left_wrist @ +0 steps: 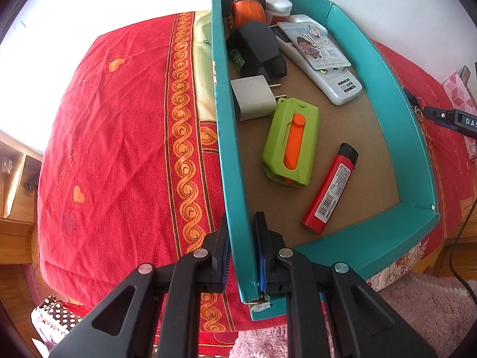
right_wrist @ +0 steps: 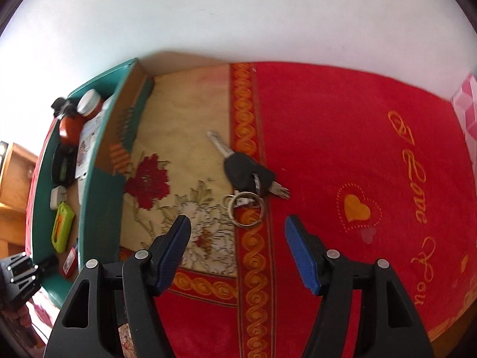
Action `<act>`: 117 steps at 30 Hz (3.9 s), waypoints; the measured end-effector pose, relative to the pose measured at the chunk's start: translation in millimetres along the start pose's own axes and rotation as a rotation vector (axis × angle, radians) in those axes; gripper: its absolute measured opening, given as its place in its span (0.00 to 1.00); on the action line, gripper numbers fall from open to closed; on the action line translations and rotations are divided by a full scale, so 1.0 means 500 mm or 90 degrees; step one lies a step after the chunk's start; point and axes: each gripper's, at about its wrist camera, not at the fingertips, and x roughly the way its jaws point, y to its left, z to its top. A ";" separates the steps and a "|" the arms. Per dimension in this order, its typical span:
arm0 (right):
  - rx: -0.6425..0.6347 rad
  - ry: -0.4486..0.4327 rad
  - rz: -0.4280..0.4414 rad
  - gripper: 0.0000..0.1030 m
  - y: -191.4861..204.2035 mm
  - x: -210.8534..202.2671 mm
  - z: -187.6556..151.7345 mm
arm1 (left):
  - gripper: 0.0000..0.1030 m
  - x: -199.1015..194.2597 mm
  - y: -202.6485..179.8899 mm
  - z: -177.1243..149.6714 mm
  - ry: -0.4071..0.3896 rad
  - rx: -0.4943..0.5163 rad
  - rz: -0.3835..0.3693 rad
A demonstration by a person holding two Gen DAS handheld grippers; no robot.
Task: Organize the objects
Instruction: 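Move the right tool back to the car key on the bedspread, then close the right tool on the car key and lift it, then carry the car key into the tray and open the right tool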
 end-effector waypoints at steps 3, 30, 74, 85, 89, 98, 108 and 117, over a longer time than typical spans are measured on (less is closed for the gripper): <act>0.016 0.010 -0.005 0.63 -0.017 0.012 0.007 | 0.11 -0.002 0.001 -0.001 -0.001 -0.006 0.001; -0.086 0.072 0.047 0.34 0.007 0.008 -0.037 | 0.11 -0.006 -0.005 -0.001 -0.001 -0.012 0.009; -0.087 -0.022 0.010 0.28 0.122 -0.065 -0.038 | 0.12 -0.006 -0.004 -0.007 -0.007 -0.003 0.000; -0.124 -0.075 0.088 0.28 0.198 -0.166 -0.023 | 0.12 -0.006 0.002 -0.008 -0.008 -0.006 -0.002; -0.156 -0.081 0.143 0.28 0.255 -0.183 -0.017 | 0.12 -0.006 0.002 -0.008 -0.010 -0.009 -0.003; -0.254 -0.039 0.123 0.28 0.359 -0.111 -0.035 | 0.12 -0.006 0.002 -0.010 -0.011 -0.013 -0.004; -0.285 0.042 0.060 0.28 0.370 -0.008 -0.033 | 0.12 -0.009 0.004 -0.010 -0.011 -0.013 -0.004; -0.326 0.065 -0.003 0.29 0.396 0.040 -0.037 | 0.12 -0.009 0.004 -0.008 -0.011 -0.010 -0.005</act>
